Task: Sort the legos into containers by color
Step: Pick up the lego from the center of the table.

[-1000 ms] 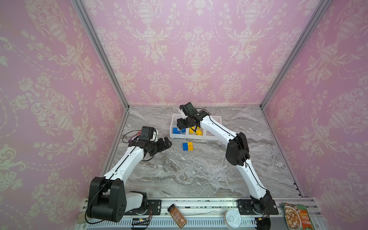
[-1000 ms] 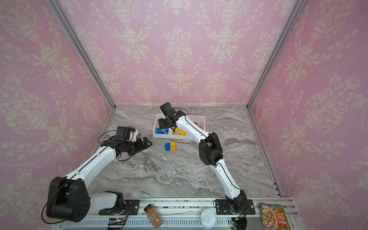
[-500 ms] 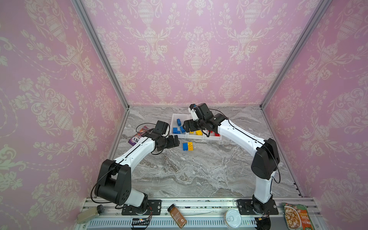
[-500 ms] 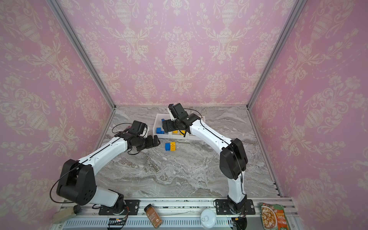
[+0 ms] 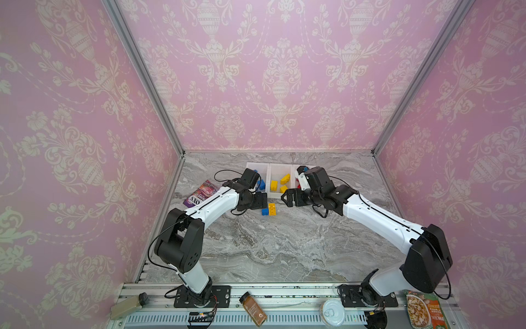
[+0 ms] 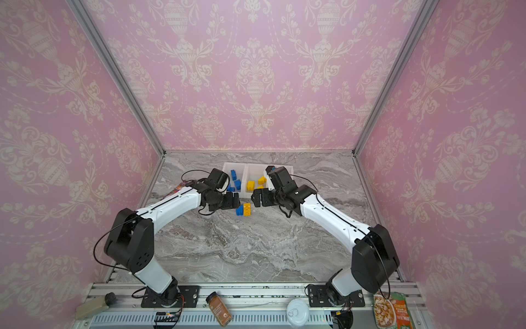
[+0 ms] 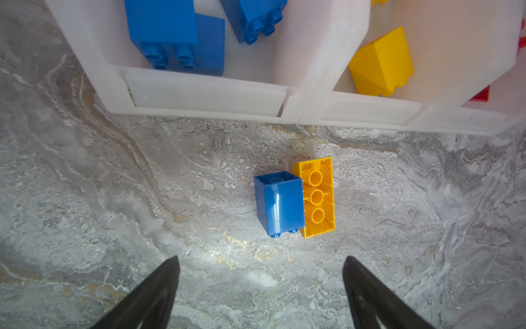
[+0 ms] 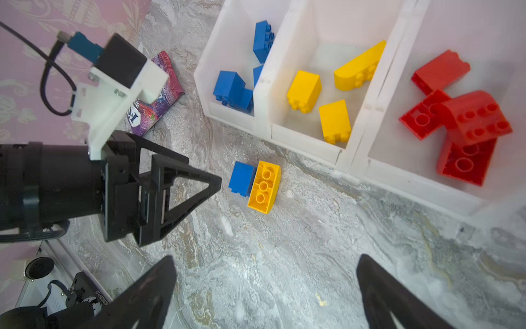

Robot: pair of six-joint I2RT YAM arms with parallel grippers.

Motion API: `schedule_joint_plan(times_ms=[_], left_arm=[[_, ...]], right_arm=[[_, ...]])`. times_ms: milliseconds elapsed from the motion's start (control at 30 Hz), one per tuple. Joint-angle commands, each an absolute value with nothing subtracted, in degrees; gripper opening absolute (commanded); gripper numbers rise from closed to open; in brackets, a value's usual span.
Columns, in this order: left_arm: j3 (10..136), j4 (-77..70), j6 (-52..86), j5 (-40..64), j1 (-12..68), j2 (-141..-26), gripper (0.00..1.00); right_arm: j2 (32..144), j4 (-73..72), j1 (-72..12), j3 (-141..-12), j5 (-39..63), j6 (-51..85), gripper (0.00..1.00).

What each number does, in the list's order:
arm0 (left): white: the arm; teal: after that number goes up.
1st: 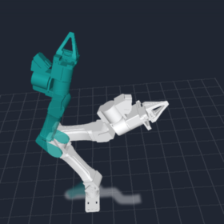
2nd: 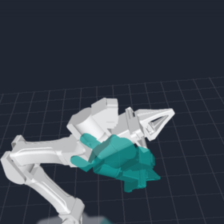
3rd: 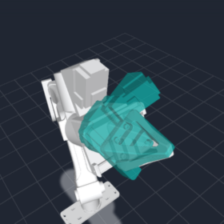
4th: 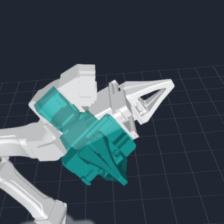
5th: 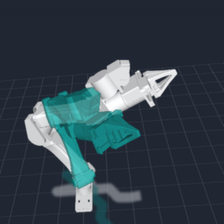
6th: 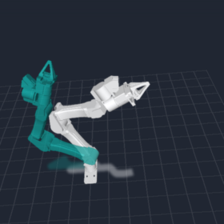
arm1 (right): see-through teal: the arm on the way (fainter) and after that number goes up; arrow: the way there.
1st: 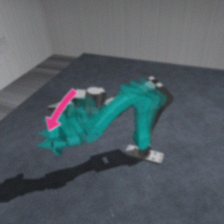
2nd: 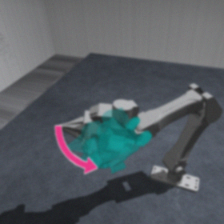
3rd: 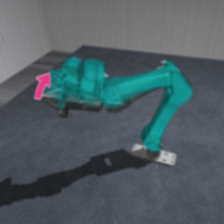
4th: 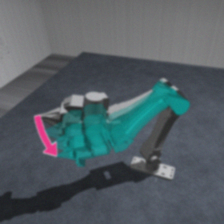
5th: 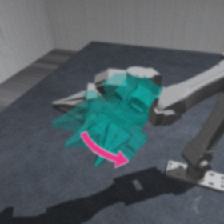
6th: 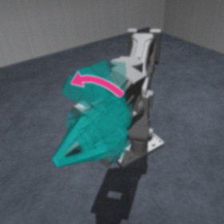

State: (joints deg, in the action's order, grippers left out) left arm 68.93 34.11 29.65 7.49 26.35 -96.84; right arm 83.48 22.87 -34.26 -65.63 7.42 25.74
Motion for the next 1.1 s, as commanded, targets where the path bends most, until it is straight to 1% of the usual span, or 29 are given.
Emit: schedule_joint_plan(times_ms=[0,167,333,633,1067], left_arm=[[71.93,37.48,29.53,4.35,27.69,-98.93,0.88],[73.99,37.82,30.05,2.86,29.39,-101.55,0.81],[75.34,37.97,30.26,1.94,30.47,-104.43,0.78],[78.61,38.67,29.45,1.01,31.11,-108.58,0.76],[78.58,39.55,28.05,-0.61,31.20,-110.19,0.73]], right_arm=[[78.45,21.58,-33.42,-60.96,9.60,28.59,1.00],[74.00,22.01,-32.44,-55.07,10.24,30.06,1.00],[71.50,22.69,-31.88,-52.61,10.20,30.32,1.00],[69.67,23.64,-30.94,-52.16,10.68,29.88,1.00],[69.11,23.97,-30.24,-51.94,10.90,29.79,1.00]])
